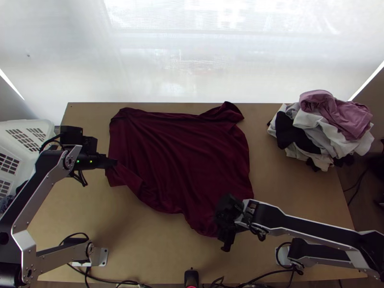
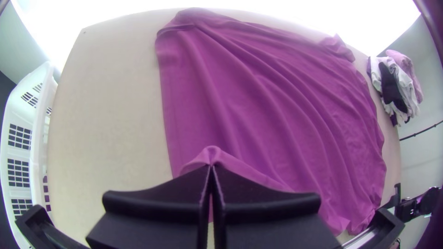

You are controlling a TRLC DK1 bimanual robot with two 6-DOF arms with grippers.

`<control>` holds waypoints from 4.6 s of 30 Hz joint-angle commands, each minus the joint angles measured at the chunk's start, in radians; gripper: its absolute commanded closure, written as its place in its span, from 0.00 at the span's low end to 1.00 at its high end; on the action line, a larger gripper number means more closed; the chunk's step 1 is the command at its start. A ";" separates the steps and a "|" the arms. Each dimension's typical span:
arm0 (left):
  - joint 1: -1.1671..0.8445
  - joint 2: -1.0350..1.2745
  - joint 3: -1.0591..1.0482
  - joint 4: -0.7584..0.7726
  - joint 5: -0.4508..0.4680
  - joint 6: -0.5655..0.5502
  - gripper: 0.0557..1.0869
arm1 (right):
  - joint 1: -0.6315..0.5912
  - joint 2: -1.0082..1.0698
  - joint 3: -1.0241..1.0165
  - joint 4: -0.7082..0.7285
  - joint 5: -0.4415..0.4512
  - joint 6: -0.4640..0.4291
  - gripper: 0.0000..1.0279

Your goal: Fold the t-shirt

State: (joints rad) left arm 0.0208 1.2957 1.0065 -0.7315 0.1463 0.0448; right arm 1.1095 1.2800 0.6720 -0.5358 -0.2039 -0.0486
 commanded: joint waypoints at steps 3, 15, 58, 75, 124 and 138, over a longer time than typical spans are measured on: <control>0.004 0.016 0.004 0.001 -0.002 0.004 0.97 | -0.046 0.025 -0.023 0.114 0.003 0.023 0.97; 0.001 -0.015 -0.026 0.001 -0.001 0.001 0.97 | -0.318 -0.044 0.109 0.065 0.004 -0.048 0.97; -0.050 0.027 -0.117 0.078 -0.001 -0.026 0.97 | -0.413 -0.008 0.135 -0.029 0.006 -0.051 0.20; -0.045 0.033 -0.128 0.087 -0.001 -0.025 0.97 | -0.369 0.139 0.005 0.194 0.008 0.041 0.30; 0.070 -0.309 -0.080 -0.089 -0.001 0.058 0.97 | -0.579 -0.346 0.264 -0.234 0.057 -0.022 0.97; 0.087 -0.415 -0.008 -0.123 -0.001 0.087 0.97 | -0.579 -0.436 0.431 -0.411 0.121 -0.050 0.97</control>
State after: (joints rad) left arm 0.1005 0.9276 0.9657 -0.8375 0.1455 0.1226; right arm 0.5335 0.8867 1.0271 -0.8684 -0.1123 -0.0834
